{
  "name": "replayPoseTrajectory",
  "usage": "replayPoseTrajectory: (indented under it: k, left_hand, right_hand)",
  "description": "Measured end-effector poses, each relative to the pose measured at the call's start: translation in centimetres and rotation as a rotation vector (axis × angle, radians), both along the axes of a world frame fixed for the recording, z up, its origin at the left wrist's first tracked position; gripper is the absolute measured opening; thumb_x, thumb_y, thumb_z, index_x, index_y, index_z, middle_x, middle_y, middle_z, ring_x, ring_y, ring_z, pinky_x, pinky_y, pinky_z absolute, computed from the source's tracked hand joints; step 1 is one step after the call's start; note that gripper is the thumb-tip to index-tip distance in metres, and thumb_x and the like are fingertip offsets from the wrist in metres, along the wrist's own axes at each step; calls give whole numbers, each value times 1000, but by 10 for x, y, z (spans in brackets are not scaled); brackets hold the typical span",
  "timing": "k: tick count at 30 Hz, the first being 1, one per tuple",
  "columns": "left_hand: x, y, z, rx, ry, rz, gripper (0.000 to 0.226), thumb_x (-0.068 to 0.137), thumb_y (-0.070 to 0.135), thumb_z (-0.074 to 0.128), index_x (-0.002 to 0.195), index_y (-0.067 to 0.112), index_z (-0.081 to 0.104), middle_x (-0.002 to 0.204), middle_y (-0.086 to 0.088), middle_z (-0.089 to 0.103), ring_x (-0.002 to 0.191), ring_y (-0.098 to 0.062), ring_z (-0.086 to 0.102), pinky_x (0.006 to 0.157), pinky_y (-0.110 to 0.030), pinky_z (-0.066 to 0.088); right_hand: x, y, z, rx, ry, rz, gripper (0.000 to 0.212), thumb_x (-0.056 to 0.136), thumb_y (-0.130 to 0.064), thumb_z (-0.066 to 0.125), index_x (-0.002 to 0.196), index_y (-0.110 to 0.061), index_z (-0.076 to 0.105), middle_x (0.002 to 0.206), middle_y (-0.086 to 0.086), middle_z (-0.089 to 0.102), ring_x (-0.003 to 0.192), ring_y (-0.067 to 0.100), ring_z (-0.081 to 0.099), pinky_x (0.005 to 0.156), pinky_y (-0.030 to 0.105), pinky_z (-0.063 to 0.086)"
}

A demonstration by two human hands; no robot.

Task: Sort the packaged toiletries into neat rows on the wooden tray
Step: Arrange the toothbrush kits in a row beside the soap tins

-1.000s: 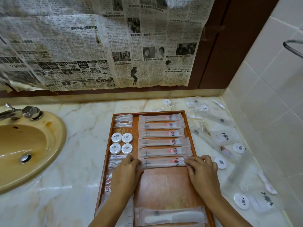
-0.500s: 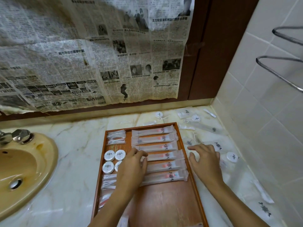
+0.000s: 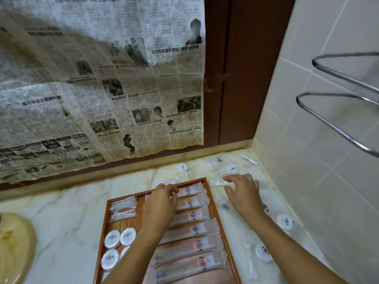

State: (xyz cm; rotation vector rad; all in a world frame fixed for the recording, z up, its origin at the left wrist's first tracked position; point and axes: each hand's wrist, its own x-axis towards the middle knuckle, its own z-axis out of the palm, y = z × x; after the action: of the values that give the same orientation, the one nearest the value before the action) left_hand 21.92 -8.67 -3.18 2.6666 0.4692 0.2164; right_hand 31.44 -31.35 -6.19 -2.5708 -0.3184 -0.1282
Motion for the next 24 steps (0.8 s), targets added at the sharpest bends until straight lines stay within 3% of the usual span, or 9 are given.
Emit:
replayPoseTrajectory:
  k: [5, 11, 19, 24]
  left_hand:
    - [26, 17, -13, 14, 40, 34, 18, 95, 26, 54, 104, 34, 68, 103, 10, 66, 89, -12, 63, 68, -30, 53]
    - [51, 34, -24, 36, 87, 73, 16, 97, 26, 56, 105, 28, 69, 100, 5, 67, 84, -13, 62, 62, -28, 43]
    - [79, 55, -37, 79, 144, 84, 15, 94, 26, 62, 107, 24, 70, 106, 1, 65, 95, -18, 62, 74, -31, 51]
    - [96, 59, -39, 83, 207, 61, 17, 90, 28, 68, 106, 25, 71, 105, 2, 68, 92, -17, 62, 70, -26, 46]
  right_hand:
    - [24, 16, -13, -61, 71, 58, 36, 93, -22, 61, 129, -30, 61, 129, -13, 62, 123, 15, 42, 97, 32, 31]
    - [38, 22, -30, -147, 88, 100, 39, 93, -21, 61, 131, -28, 59, 132, -11, 59, 123, 17, 43, 96, 32, 32]
    - [51, 24, -39, -89, 25, 89, 22, 88, -20, 66, 109, -26, 71, 104, -9, 70, 108, 20, 51, 84, 34, 36]
    - [50, 18, -31, 24, -17, 48, 22, 88, -21, 69, 109, -25, 73, 96, -9, 71, 102, 19, 54, 83, 36, 39]
